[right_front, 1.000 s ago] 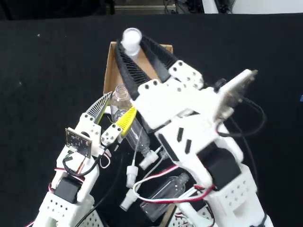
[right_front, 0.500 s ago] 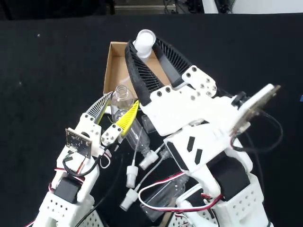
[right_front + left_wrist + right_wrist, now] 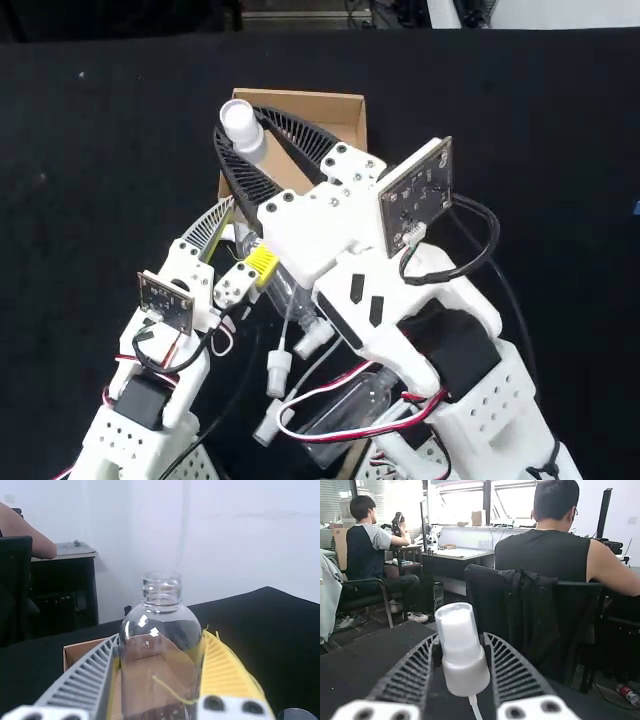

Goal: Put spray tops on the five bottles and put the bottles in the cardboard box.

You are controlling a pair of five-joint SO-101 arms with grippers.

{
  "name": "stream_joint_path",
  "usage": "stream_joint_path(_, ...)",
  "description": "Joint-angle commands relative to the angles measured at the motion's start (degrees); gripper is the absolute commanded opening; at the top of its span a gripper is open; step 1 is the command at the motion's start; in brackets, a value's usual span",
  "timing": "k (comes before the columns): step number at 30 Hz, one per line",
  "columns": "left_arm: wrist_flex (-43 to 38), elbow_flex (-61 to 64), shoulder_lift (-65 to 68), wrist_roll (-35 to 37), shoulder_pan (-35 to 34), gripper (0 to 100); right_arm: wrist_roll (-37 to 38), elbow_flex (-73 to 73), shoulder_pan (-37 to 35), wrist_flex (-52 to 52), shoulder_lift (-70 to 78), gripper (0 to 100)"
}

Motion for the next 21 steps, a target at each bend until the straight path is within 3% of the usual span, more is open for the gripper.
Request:
stream_joint_path(1,0.09,1.19,-0.88,-0.18,0.22,3,0.44,-3.91,0.00,-3.25,-1.36,1.1)
stream_joint_path(8,0.09,1.19,-0.88,0.09,0.57,3,0.35,-1.63,1.14,-4.04,-9.27,1.1)
stream_joint_path(16,0.09,1.19,-0.88,0.09,0.22,3,0.35,7.96,-1.41,-15.91,-9.45,1.1)
stream_joint_path(21,0.09,1.19,-0.88,-0.18,0.22,3,0.35,6.99,-1.67,-11.60,-9.45,1.1)
